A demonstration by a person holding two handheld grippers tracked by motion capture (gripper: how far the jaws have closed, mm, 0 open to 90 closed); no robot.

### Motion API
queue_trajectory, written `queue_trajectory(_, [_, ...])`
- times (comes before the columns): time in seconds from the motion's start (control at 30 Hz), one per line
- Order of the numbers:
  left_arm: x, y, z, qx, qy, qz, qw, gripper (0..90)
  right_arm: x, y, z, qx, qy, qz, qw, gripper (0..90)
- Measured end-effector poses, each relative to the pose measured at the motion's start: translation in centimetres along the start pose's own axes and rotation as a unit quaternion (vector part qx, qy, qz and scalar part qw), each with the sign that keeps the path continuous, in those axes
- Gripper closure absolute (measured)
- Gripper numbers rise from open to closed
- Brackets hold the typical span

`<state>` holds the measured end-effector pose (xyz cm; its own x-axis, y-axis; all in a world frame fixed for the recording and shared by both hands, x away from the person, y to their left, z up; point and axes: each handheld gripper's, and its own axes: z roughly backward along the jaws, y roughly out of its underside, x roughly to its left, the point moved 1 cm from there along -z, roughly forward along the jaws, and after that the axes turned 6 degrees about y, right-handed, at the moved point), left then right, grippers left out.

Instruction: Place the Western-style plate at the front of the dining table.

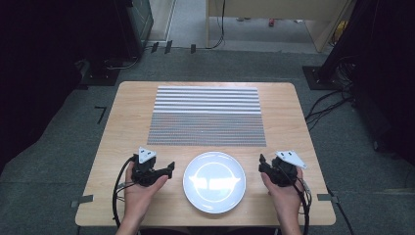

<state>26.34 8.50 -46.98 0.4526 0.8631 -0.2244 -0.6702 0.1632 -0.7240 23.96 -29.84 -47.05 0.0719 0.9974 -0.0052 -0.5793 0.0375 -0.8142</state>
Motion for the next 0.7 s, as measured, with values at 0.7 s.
queue_trajectory(0.7, [-3.3,2.5,-0.9,0.036,0.118,0.001,0.9923,51.3,2.6,2.1,0.7,0.045,-0.140,-0.010,0.9891,76.1])
